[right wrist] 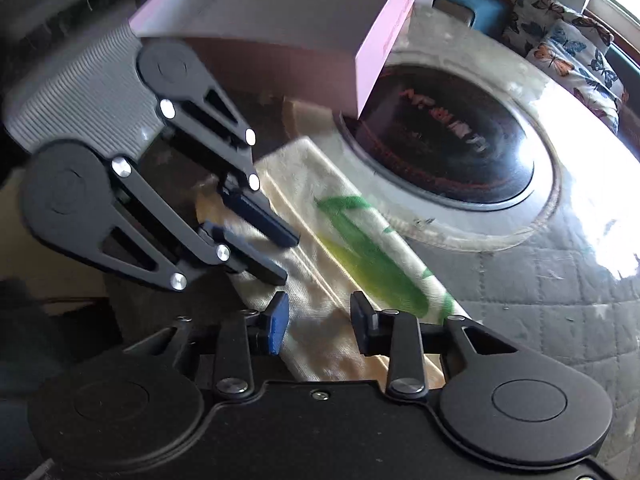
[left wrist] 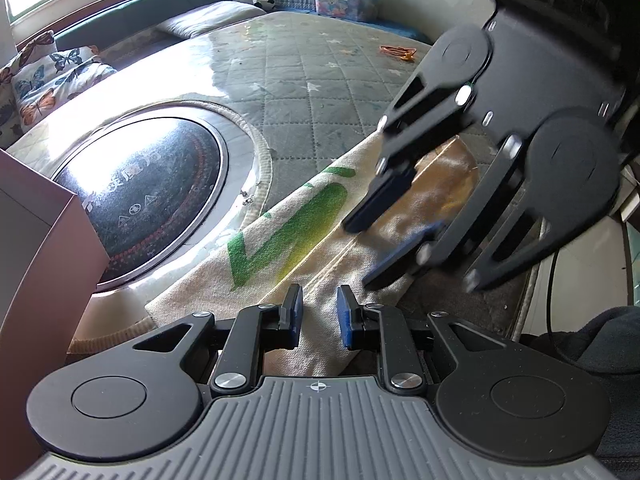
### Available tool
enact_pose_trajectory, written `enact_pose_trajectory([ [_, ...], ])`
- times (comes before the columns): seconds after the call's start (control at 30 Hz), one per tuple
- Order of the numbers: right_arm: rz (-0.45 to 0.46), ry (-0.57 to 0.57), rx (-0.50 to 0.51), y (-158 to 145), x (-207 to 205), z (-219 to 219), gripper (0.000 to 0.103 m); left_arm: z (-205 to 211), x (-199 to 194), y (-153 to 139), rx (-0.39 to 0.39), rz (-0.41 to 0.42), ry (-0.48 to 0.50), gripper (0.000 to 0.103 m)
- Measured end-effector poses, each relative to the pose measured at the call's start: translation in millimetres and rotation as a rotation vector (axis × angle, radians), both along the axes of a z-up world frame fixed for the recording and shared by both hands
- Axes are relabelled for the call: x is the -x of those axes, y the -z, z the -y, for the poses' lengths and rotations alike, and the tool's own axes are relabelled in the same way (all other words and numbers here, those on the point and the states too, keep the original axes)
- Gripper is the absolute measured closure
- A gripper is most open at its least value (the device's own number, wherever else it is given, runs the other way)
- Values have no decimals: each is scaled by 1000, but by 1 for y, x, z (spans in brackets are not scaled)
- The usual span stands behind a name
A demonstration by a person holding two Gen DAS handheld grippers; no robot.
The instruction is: Fold shopping bag
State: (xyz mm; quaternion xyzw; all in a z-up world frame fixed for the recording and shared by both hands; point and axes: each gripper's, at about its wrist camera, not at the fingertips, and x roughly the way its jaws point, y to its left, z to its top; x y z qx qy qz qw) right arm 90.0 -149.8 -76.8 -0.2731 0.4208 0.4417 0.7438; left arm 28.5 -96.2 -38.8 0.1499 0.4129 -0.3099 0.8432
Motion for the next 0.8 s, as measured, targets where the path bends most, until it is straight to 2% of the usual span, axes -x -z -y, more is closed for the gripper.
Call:
enact_pose_trajectory([
  [0.2, -10, -7, 20, -2, -2, -3, 67, -5, 11, -5, -12, 25, -20, 82],
  [0.43, -10, -15, 25, -2, -3, -4, 67, -36, 26, -28, 45, 33, -95, 86],
  [0.6, -8, -13, 24, -1, -3, -5, 67, -42, 28, -40, -8, 59, -108, 86],
  [0.8, -9, -12, 21, -1, -3, -5, 67, -47, 21, -34, -56, 31, -112, 89],
])
